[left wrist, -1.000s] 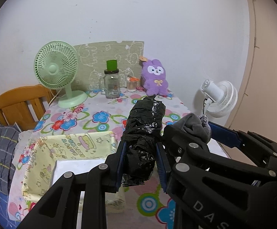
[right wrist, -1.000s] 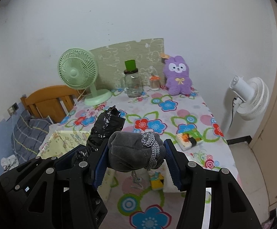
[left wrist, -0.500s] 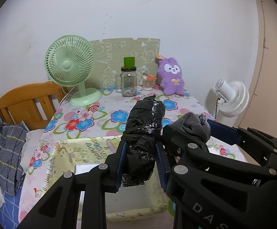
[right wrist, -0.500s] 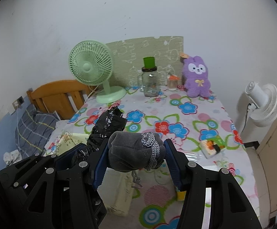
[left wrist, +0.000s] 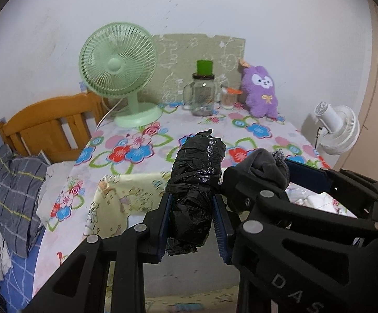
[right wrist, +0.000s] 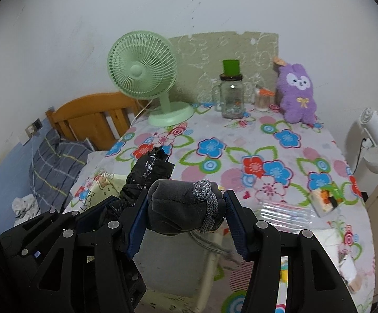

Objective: Organize soft objects
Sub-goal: 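Lift the black bundle with the left tool while the right tool carries the glove toward the box, then lower the black bundle into the box with the left tool while the right tool releases the glove inside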

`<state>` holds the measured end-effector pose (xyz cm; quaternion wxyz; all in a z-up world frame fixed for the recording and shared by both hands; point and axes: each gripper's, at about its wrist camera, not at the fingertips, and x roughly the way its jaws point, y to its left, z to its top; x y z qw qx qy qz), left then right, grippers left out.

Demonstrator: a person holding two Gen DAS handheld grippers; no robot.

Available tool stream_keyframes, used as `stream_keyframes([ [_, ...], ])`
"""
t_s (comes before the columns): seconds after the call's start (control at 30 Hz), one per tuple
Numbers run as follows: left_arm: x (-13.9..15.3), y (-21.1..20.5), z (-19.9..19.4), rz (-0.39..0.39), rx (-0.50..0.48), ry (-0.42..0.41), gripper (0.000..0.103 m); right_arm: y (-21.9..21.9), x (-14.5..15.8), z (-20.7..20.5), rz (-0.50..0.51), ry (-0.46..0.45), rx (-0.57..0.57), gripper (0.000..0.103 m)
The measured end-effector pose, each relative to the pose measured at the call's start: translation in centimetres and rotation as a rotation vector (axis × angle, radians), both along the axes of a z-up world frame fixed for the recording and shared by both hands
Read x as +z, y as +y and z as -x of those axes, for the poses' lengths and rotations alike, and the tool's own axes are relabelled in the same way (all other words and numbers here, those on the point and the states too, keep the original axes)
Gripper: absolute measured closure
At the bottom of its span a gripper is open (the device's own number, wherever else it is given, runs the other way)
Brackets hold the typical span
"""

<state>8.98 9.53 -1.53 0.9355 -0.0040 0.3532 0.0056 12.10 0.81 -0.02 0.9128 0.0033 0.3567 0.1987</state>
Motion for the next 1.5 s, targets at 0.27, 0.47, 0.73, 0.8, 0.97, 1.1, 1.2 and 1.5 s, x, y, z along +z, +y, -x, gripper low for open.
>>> stream_keyframes([
  [0.27, -1.9, 1.4, -0.4, -0.009, 0.021, 0.054, 0.072, 1.9, -1.8, -0.9, 0.013, 0.039, 0.028, 0.044],
  [0.47, -3.5, 2.6, -0.6, -0.005, 0.041, 0.107, 0.071, 3.0, -2.9, -1.5, 0.029, 0.065, 0.040, 0.044],
  [0.73, -5.1, 3.7, -1.4, 0.005, 0.083, 0.178, 0.066, 4.2, -4.4, -2.4, 0.056, 0.109, 0.057, 0.044],
  [0.8, -5.1, 3.6, -1.4, 0.011, 0.077, 0.179, 0.065, 4.4, -4.7, -2.7, 0.056, 0.128, 0.059, 0.044],
  [0.97, -5.1, 3.4, -1.5, 0.033, 0.055, 0.184, 0.049, 4.2, -5.1, -3.2, 0.054, 0.144, 0.043, 0.043],
  [1.1, -4.9, 3.3, -1.7, 0.065, 0.049, 0.186, 0.041, 4.3, -5.1, -3.3, 0.076, 0.143, 0.052, 0.036],
  [1.2, -4.6, 3.4, -1.7, 0.086, 0.046, 0.183, 0.037, 4.5, -5.0, -3.1, 0.093, 0.136, 0.060, 0.030],
  [1.5, -3.1, 2.9, -0.8, 0.031, 0.068, 0.131, 0.014, 4.4, -4.1, -2.2, 0.125, 0.101, 0.058, 0.021],
])
